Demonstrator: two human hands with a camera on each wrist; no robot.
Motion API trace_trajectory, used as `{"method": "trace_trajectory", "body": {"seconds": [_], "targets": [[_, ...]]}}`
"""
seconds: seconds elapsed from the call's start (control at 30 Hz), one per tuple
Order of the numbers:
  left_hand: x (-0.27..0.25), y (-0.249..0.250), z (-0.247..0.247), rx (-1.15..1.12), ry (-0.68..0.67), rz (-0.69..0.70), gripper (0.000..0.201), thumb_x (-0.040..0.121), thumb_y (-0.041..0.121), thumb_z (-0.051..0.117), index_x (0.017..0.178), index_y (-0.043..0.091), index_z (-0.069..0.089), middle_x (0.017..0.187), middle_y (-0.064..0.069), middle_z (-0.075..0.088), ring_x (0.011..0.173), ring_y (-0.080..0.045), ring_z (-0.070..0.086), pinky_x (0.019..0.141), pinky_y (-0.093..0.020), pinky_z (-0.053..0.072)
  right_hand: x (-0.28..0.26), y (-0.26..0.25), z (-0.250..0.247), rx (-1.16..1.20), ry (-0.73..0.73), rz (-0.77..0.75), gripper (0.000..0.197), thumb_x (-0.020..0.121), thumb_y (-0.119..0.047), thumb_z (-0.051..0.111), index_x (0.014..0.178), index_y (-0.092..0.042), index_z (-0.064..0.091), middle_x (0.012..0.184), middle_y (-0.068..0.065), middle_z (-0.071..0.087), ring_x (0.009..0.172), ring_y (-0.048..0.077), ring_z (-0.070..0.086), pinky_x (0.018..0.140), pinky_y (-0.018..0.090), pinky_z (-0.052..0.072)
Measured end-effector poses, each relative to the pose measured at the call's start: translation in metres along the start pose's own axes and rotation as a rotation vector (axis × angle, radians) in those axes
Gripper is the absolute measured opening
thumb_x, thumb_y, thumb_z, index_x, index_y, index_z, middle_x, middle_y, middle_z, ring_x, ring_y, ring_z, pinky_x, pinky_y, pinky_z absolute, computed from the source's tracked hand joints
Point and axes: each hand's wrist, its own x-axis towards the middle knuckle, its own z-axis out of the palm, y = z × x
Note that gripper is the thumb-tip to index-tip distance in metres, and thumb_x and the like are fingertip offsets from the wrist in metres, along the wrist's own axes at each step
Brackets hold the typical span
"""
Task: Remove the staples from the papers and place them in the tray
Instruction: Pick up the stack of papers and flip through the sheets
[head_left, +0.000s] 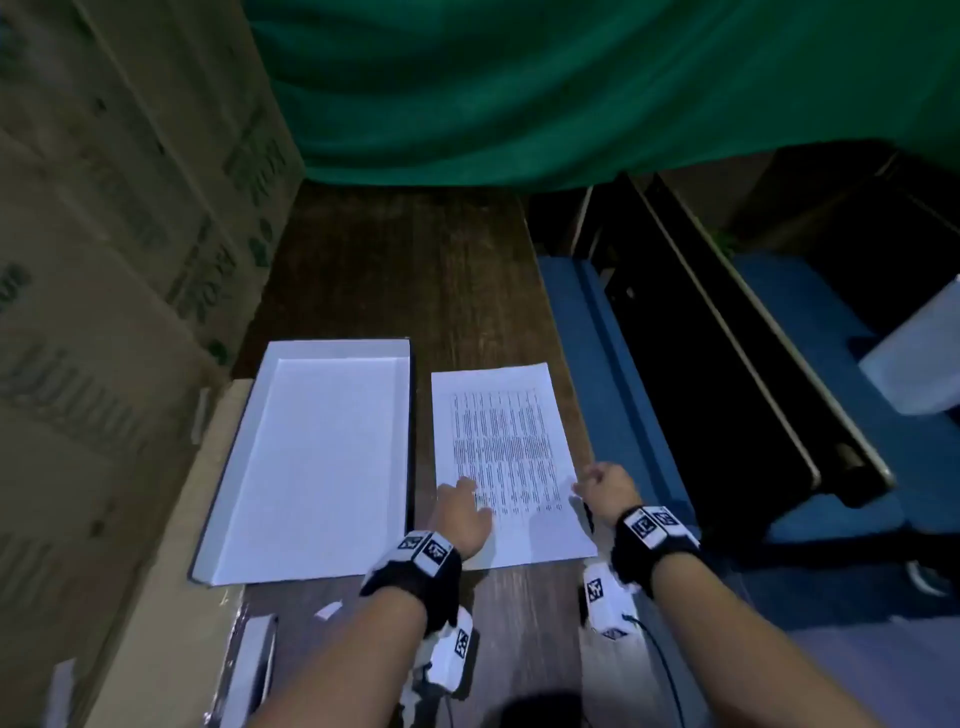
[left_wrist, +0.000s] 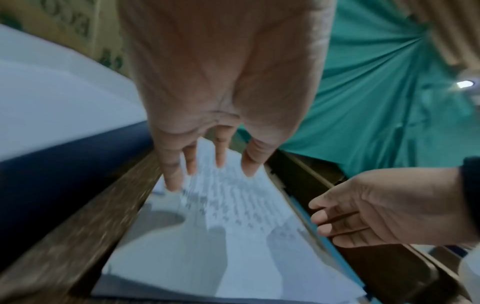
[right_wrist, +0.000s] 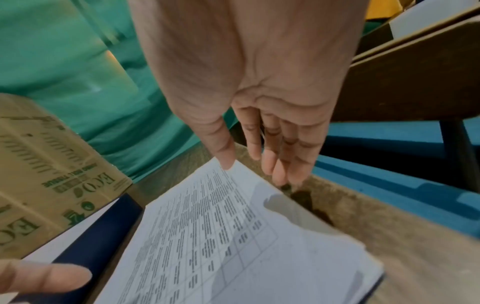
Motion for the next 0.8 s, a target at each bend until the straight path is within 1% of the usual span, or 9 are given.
{"method": "trace_trajectory", "body": {"seconds": [0.07,0.1,0.23,0.33,0.43,0.57,0.6,0.7,0.8], "targets": [[0.013,-0.001,0.002,0.034,0.064,-0.105,0.043,0.091,0.021,0.051,0.129,0.002,0.041,0.129,-0.022,0.045,0.109,-0.034,0.055,0.091,-0.035,0.047,0.014,-0.001,0.012,0.053,0.044,0.055,0.026,0.084,-0.011,0.065,0.109,-0.007,0.059,0.108,0.014,0.064,0.093,0.027,0.061,0.076,0.025,0.043],[0.018,-0.001,0.004,0.048,0.103,-0.174,0.044,0.091,0.018,0.052,0.13,0.002,0.04,0.131,-0.023,0.044,0.113,-0.036,0.053,0.094,-0.038,0.047,0.019,-0.002,0.017,0.065,0.069,0.078,0.023,0.083,-0.01,0.064,0.105,-0.006,0.059,0.108,0.015,0.065,0.089,0.027,0.06,0.074,0.026,0.045],[0.031,0.0,0.01,0.062,0.214,-0.369,0.044,0.092,0.011,0.053,0.131,-0.001,0.038,0.133,-0.025,0.043,0.118,-0.039,0.05,0.1,-0.043,0.043,0.031,-0.007,0.028,0.076,0.179,0.118,0.021,0.08,-0.005,0.057,0.099,-0.002,0.064,0.092,0.016,0.07,0.079,0.032,0.066,0.068,0.032,0.056],[0.039,-0.003,0.012,0.03,0.235,-0.396,0.047,0.093,0.014,0.051,0.133,-0.004,0.035,0.132,-0.026,0.044,0.116,-0.038,0.052,0.098,-0.042,0.044,0.037,-0.012,0.033,0.048,0.175,0.097,0.017,0.081,-0.008,0.059,0.095,0.001,0.062,0.088,0.016,0.067,0.075,0.03,0.065,0.069,0.035,0.058],[0.045,-0.006,0.01,0.011,0.214,-0.425,0.048,0.093,0.015,0.052,0.133,-0.006,0.035,0.135,-0.026,0.045,0.122,-0.038,0.049,0.1,-0.041,0.04,0.041,-0.014,0.035,0.022,0.127,0.097,0.021,0.081,-0.015,0.065,0.093,0.003,0.061,0.087,0.018,0.069,0.07,0.029,0.064,0.059,0.031,0.053],[0.049,-0.003,0.003,0.097,0.126,-0.373,0.034,0.095,0.014,0.048,0.122,-0.005,0.049,0.127,-0.02,0.057,0.117,-0.034,0.055,0.094,-0.035,0.045,0.047,-0.014,0.037,0.013,0.094,0.129,0.025,0.084,-0.021,0.066,0.078,-0.002,0.052,0.071,0.011,0.059,0.06,0.026,0.057,0.055,0.029,0.049],[0.048,-0.002,0.002,0.134,0.097,-0.376,0.03,0.095,0.014,0.048,0.118,-0.004,0.053,0.124,-0.017,0.06,0.116,-0.031,0.056,0.093,-0.033,0.045,0.047,-0.015,0.038,0.008,0.078,0.141,0.027,0.084,-0.023,0.068,0.081,-0.001,0.053,0.071,0.012,0.06,0.062,0.026,0.058,0.058,0.031,0.051],[0.049,0.002,0.001,0.071,0.078,-0.348,0.026,0.092,0.01,0.052,0.112,-0.005,0.058,0.119,-0.019,0.064,0.113,-0.033,0.059,0.085,-0.034,0.045,0.046,-0.019,0.038,0.01,0.038,0.152,0.037,0.082,-0.022,0.071,0.105,0.003,0.056,0.092,0.018,0.068,0.074,0.03,0.062,0.066,0.034,0.054],[0.046,-0.002,0.002,-0.083,0.107,-0.292,0.026,0.092,0.004,0.05,0.115,-0.006,0.056,0.118,-0.022,0.063,0.109,-0.034,0.061,0.087,-0.035,0.048,0.042,-0.02,0.037,0.024,0.053,0.129,0.038,0.084,-0.017,0.07,0.113,0.004,0.058,0.111,0.02,0.066,0.098,0.036,0.065,0.079,0.034,0.053]]}}
